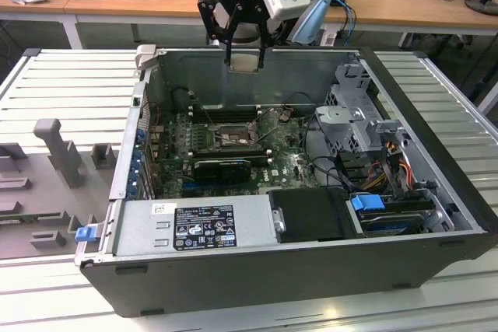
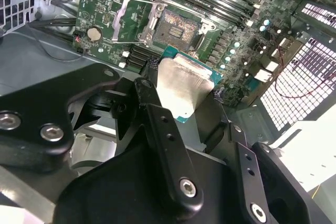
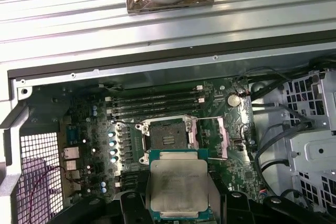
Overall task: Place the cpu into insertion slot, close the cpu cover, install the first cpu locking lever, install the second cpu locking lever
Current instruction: 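Place the cpu into insertion slot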
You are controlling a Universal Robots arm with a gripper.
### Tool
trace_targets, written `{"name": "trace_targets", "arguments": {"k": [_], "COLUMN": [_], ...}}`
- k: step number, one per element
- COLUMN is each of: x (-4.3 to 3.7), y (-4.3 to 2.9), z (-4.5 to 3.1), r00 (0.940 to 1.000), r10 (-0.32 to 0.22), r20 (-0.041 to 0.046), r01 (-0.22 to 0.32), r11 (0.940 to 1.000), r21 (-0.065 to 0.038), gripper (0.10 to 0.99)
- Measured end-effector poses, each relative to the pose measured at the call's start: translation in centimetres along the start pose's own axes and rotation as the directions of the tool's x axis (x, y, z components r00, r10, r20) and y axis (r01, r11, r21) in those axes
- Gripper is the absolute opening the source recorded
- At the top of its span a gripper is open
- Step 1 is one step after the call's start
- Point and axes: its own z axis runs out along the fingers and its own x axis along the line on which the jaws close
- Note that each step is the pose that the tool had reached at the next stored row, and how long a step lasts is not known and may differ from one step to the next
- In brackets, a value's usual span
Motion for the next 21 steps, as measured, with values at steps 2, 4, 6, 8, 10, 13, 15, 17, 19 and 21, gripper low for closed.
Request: {"name": "trace_targets", "arguments": {"k": [2,4,6,8,10,13,15,17,19,21], "x": [0.00,0.00,0.00,0.00,0.00,0.00,0.00,0.00,0.00,0.00], "y": [0.00,0.00,0.00,0.00,0.00,0.00,0.00,0.00,-0.01,-0.01], "z": [0.00,0.01,0.01,0.01,0.02,0.03,0.04,0.05,0.06,0.07], "r00": [1.0000,1.0000,1.0000,0.9999,0.9999,0.9998,0.9996,0.9995,0.9993,0.9991], "r10": [0.003,0.006,0.009,0.012,0.016,0.022,0.028,0.031,0.036,0.042], "r20": [0.0003,0.0005,0.0008,0.0011,0.0015,0.0020,0.0024,0.0028,0.0032,0.0037], "r01": [-0.003,-0.006,-0.009,-0.012,-0.016,-0.022,-0.028,-0.031,-0.036,-0.042], "r11": [1.0000,1.0000,1.0000,0.9999,0.9999,0.9998,0.9996,0.9995,0.9993,0.9991], "r21": [0.000,0.000,0.000,0.000,0.000,-0.001,-0.001,-0.001,-0.001,-0.001], "gripper": [0.529,0.529,0.529,0.529,0.529,0.529,0.529,0.529,0.529,0.529]}}
